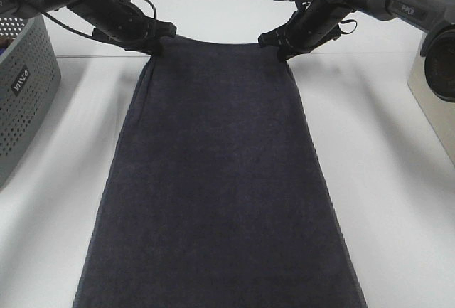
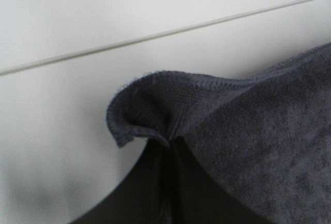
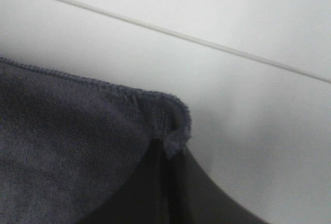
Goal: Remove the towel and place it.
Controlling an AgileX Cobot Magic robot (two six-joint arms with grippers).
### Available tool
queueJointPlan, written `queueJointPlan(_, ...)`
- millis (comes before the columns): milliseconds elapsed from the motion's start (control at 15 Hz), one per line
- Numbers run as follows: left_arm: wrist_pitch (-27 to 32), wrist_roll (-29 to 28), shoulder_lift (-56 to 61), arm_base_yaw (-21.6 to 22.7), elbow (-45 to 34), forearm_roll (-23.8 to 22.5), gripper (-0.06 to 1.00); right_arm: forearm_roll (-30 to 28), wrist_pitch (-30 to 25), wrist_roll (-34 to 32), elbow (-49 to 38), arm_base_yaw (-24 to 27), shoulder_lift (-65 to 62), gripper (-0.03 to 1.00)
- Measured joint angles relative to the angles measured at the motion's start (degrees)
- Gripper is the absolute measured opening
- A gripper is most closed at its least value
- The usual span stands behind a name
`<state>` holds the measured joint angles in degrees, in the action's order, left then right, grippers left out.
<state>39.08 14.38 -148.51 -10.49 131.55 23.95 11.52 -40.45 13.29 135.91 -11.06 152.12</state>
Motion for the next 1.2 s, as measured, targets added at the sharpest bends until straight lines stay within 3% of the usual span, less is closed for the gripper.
queueJointPlan(533,-9.6,2.6,0.0,0.0,0.0,0.0,0.02,0.0,10.8,0.0,0.0,0.0,0.0,0.01)
queueJointPlan(1200,-15.1,3.7,-2.8,0.0,0.1,-0.1,0.02,0.5,13.1,0.0,0.0,0.0,2.3,0.01)
